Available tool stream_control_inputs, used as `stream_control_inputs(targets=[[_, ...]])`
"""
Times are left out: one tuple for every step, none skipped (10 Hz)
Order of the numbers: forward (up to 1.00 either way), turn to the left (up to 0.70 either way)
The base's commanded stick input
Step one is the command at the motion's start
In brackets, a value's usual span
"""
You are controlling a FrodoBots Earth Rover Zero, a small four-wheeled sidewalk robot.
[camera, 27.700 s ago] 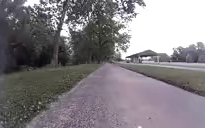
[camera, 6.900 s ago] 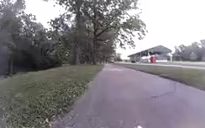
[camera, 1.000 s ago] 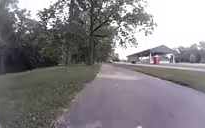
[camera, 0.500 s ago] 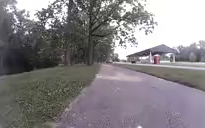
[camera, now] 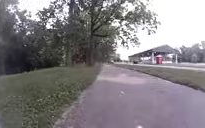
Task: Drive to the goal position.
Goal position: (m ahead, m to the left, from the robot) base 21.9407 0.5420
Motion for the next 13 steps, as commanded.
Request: stream_control_inputs(targets=[[0.7,-0.07],[0.7,-0.01],[0.7,0.0],[0.7,0.0],[0.7,0.0],[0.7,0.0],[0.7,0.0],[0.7,0.0],[0.7,0.0],[0.7,0.0],[0.7,0.0],[0.7,0.0],[0.7,0.0]])
